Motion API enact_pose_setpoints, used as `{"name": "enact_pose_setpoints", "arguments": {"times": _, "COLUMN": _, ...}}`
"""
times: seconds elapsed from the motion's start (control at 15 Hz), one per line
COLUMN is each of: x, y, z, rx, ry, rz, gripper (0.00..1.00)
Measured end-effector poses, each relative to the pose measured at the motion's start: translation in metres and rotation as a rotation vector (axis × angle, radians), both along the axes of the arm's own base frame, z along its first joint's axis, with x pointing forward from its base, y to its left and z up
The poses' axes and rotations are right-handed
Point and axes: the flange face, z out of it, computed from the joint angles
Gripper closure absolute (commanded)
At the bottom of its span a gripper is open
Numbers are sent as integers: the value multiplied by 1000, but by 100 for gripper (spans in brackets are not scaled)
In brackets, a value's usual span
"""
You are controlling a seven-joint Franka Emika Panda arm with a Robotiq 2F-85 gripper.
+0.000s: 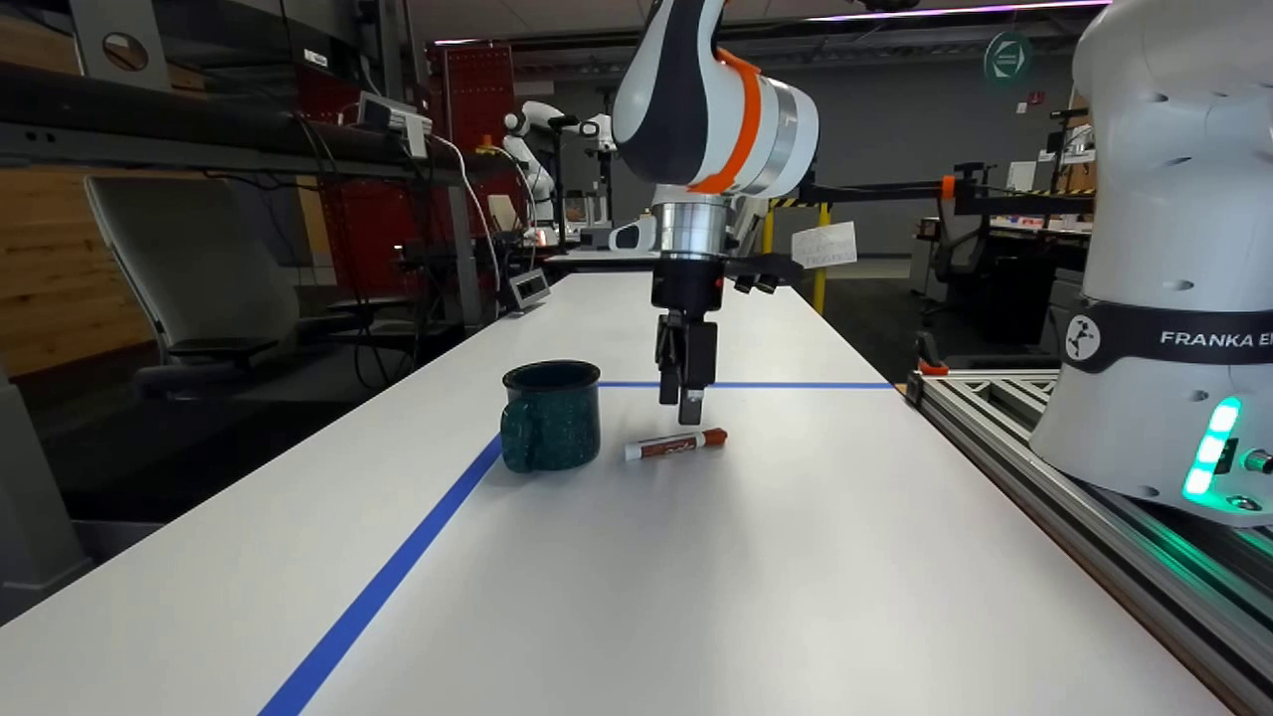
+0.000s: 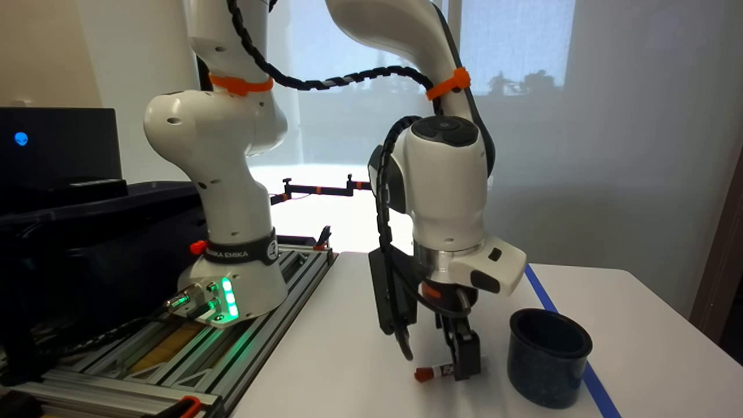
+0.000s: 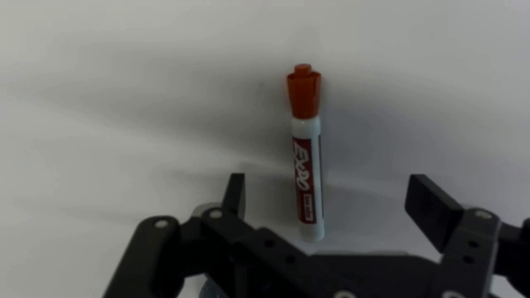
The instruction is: Remove the marker from the mug
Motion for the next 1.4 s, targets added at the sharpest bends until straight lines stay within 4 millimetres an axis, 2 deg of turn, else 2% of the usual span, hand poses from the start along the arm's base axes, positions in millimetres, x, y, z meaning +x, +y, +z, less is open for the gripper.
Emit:
{"name": "enact_pose_setpoints", "arguments": {"times": 0.27, "x": -7, "y": 5, "z": 3, "rx": -87, "ry": 6, "rz": -170, "gripper": 0}}
{"name": "enact_pose_setpoints", "arguments": {"times": 0.67, "x": -19, "y": -1, "z": -20, "rx": -205, "ry": 125, "rz": -397, "gripper": 0}}
{"name": "enact_pose_setpoints", "arguments": {"times": 0.8, "x": -19, "y": 3, "z": -21, "rx": -233, "ry": 187, "rz": -438, "gripper": 0}}
{"name": "enact_pose_setpoints", "arguments": {"times": 1.07, "x": -7, "y": 19, "z": -6, "rx": -267, "ry": 304, "rz": -475, "gripper": 0}}
{"name": "enact_pose_setpoints", "arguments": {"times": 1.4, "x": 15, "y": 29, "z": 36, "rx": -232, "ry": 397, "rz": -476, "gripper": 0}}
